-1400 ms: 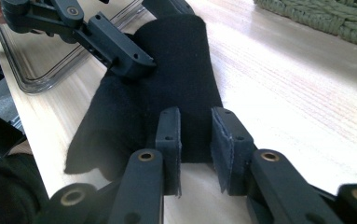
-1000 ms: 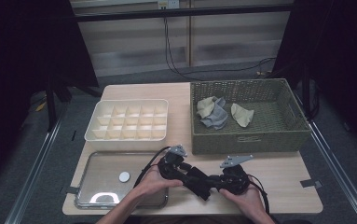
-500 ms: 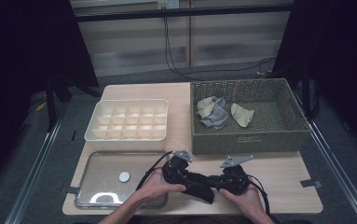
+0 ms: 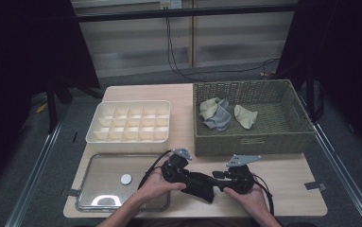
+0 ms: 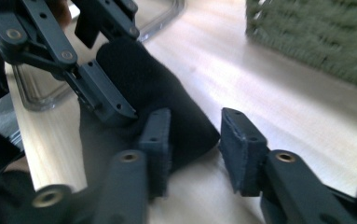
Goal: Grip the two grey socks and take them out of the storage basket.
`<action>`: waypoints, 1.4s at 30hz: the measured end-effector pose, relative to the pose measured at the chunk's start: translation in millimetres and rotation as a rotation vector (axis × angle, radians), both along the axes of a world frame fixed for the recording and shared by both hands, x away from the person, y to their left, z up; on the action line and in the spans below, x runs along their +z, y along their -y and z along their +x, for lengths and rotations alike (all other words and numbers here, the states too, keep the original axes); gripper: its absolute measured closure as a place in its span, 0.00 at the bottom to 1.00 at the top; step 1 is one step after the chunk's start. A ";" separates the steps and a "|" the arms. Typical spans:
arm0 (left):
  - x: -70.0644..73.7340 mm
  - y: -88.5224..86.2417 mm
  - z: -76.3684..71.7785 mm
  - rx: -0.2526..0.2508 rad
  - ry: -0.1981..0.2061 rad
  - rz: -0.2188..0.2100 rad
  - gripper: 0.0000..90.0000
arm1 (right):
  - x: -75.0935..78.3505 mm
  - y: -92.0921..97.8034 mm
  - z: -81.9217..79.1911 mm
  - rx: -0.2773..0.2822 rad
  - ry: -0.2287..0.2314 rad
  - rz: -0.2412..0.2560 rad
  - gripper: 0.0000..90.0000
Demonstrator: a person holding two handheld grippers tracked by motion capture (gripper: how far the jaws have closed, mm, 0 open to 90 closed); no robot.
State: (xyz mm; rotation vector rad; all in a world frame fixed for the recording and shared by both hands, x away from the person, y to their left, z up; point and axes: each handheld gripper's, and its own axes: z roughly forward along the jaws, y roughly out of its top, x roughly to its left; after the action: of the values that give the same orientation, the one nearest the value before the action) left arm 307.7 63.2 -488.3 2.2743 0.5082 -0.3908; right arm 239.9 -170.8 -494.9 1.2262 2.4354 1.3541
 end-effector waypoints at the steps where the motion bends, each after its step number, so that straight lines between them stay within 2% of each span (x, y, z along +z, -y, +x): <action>1: 0.2 -0.4 0.0 0.002 -0.002 0.001 0.69 | 0.9 0.9 0.3 -0.005 0.007 0.006 0.66; 2: 0.2 -0.8 -0.1 0.001 -0.002 -0.006 0.69 | 1.5 1.8 0.6 -0.011 0.012 0.014 0.64; 3: 1.6 -1.5 0.0 -0.003 0.004 0.008 0.69 | 2.0 2.7 0.9 -0.010 0.013 0.021 0.61; 5: 1.7 -2.4 -0.2 0.001 0.009 -0.005 0.69 | 3.2 4.0 1.0 -0.019 0.022 0.021 0.56; 7: 3.3 -4.4 0.5 0.007 0.028 0.008 0.69 | 5.0 5.8 0.8 -0.022 0.034 0.029 0.50; 8: 3.9 -6.0 1.3 0.012 0.022 0.002 0.70 | 5.3 6.3 1.0 -0.031 0.043 0.029 0.48; 10: 6.4 -7.7 0.3 0.032 0.029 0.019 0.70 | 5.4 7.4 0.9 -0.046 0.046 0.029 0.41; 11: 6.1 -9.1 0.9 0.021 0.024 0.005 0.70 | 5.0 7.7 1.3 -0.048 0.047 0.029 0.38; 12: 6.9 -11.3 1.7 0.018 0.018 0.010 0.70 | 4.8 7.8 1.7 -0.054 0.047 0.025 0.35; 13: 6.1 -12.0 1.6 0.028 0.019 -0.005 0.70 | 4.9 7.9 1.8 -0.063 0.048 0.026 0.32; 14: 7.9 -14.5 2.5 0.032 0.020 0.015 0.70 | 5.0 8.3 2.1 -0.066 0.050 0.026 0.30; 18: 9.7 -22.3 5.5 0.066 0.016 0.006 0.70 | 6.4 11.7 2.1 -0.075 0.047 0.052 0.23; 19: 11.0 -24.3 5.8 0.073 0.024 0.024 0.70 | 6.5 12.8 1.9 -0.081 0.044 0.058 0.21; 20: 10.9 -25.8 5.6 0.078 0.025 0.012 0.70 | 6.4 14.5 1.8 -0.086 0.035 0.060 0.20; 21: 12.7 -27.9 6.1 0.074 0.035 0.029 0.70 | 6.6 16.2 1.3 -0.100 0.021 0.062 0.19; 22: 12.2 -29.0 5.6 0.086 0.032 0.013 0.70 | 6.6 18.3 0.4 -0.099 0.019 0.072 0.17; 23: 14.1 -31.1 6.2 0.086 0.037 0.033 0.70 | 6.9 20.3 -0.1 -0.099 0.023 0.083 0.17; 24: 14.5 -32.4 6.9 0.086 0.035 0.026 0.70 | 7.9 21.7 -1.1 -0.105 0.018 0.094 0.16; 27: 18.0 -38.2 10.2 0.106 0.035 0.021 0.70 | 8.1 25.2 -1.3 -0.090 0.033 0.106 0.12; 29: 21.7 -42.4 12.4 0.111 0.040 0.034 0.70 | 9.0 26.4 -2.3 -0.069 0.046 0.105 0.10; 32: 23.2 -45.5 13.9 0.125 0.038 0.020 0.70 | 8.8 27.7 -2.0 -0.073 0.048 0.115 0.09; 33: 23.4 -47.6 15.5 0.119 0.035 0.022 0.70 | 8.4 27.9 -1.9 -0.080 0.046 0.106 0.10; 35: 24.3 -50.5 16.8 0.139 0.061 0.056 0.70 | 8.0 27.8 -1.8 -0.090 0.048 0.098 0.10; 37: 27.9 -56.4 19.1 0.141 0.060 0.046 0.70 | 9.8 28.9 -3.2 -0.075 0.056 0.067 0.11; 39: 31.2 -60.1 21.8 0.143 0.071 0.061 0.70 | 11.5 31.1 -4.8 -0.072 0.077 0.063 0.11; 40: 31.7 -62.1 22.9 0.141 0.056 0.050 0.70 | 11.1 31.9 -5.2 -0.074 0.069 0.058 0.10; 42: 32.5 -64.7 24.3 0.139 0.059 0.055 0.70 | 8.4 34.2 -4.6 -0.073 0.059 0.048 0.09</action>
State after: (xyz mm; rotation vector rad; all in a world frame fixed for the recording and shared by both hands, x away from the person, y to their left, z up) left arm 332.0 127.9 -455.8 2.2800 0.6492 -0.2422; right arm 235.3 -205.0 -486.4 1.2540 2.3092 1.4152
